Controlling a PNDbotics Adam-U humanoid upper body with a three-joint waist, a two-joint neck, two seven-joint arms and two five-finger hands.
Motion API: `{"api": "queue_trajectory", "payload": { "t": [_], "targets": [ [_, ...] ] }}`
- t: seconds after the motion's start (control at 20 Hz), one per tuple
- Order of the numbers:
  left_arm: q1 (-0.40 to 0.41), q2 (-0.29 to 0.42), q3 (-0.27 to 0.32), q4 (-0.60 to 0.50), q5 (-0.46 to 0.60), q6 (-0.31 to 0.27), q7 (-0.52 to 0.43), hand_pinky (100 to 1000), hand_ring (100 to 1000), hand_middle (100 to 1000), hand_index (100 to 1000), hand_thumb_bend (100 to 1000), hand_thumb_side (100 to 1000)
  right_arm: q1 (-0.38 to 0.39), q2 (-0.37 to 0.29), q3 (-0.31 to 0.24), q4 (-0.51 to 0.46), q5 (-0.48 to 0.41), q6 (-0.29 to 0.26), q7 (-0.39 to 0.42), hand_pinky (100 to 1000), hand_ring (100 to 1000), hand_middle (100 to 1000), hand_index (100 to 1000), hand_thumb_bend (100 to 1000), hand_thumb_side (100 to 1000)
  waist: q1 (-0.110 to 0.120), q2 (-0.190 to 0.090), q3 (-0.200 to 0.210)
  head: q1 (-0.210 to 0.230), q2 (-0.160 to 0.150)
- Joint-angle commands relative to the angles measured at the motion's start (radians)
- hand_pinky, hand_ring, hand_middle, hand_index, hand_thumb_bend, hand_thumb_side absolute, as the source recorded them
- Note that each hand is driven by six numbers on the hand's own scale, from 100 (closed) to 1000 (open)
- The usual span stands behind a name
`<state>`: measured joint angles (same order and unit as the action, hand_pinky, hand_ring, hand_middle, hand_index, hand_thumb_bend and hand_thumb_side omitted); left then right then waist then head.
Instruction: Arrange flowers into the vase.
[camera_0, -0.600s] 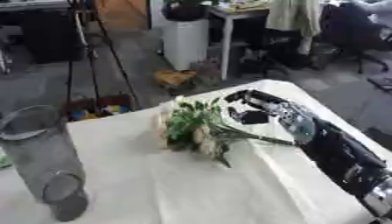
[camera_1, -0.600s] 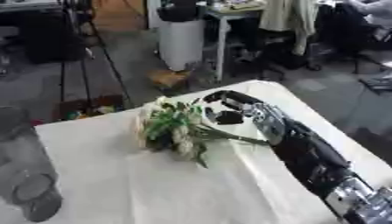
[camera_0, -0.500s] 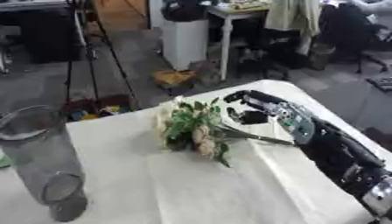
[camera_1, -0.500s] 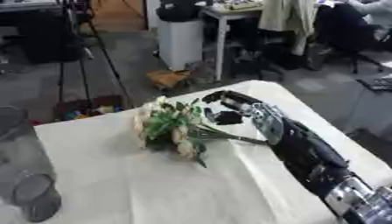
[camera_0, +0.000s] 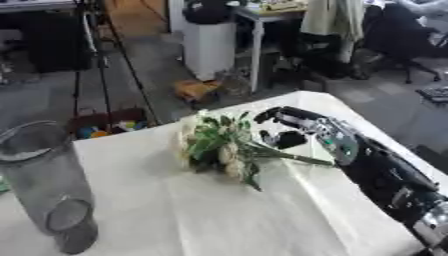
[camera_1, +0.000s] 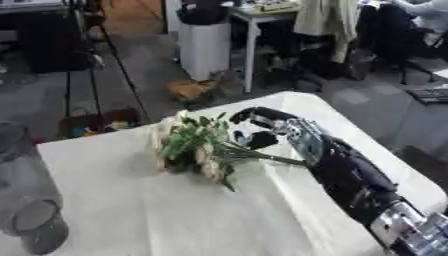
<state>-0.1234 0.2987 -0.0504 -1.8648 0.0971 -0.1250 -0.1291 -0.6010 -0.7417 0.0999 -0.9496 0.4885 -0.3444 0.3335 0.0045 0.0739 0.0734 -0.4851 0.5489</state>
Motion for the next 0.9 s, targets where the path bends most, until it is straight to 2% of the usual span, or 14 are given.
{"api": "queue_trajectory", "payload": {
  "t": [0.05, 0.4, 0.9],
  "targets": [
    [-0.007, 0.008, 0.011, -0.013, 0.001, -0.001, -0.004, 737, 687, 673, 750, 1000, 795, -0.011, -0.028, -0.002, -0.017, 0.022, -0.007, 0.027, 887, 932, 827, 914, 100, 464, -0.003, -0.010, -0.003, -0.002, -0.001],
    [-0.006, 0.008, 0.011, -0.012, -0.002, 0.000, -0.009, 737, 687, 673, 750, 1000, 795, -0.006, -0.031, -0.005, -0.014, 0.063, -0.026, 0.071, 892, 937, 829, 907, 100, 473, -0.004, -0.009, -0.005, -0.007, 0.001],
    [-0.005, 0.007, 0.012, -0.012, -0.004, -0.002, -0.014, 737, 687, 674, 750, 1000, 794, 0.006, -0.025, -0.009, 0.024, 0.164, -0.058, 0.056, 893, 930, 836, 898, 100, 478, -0.004, -0.007, 0.000, -0.015, 0.001]
  ]
}}
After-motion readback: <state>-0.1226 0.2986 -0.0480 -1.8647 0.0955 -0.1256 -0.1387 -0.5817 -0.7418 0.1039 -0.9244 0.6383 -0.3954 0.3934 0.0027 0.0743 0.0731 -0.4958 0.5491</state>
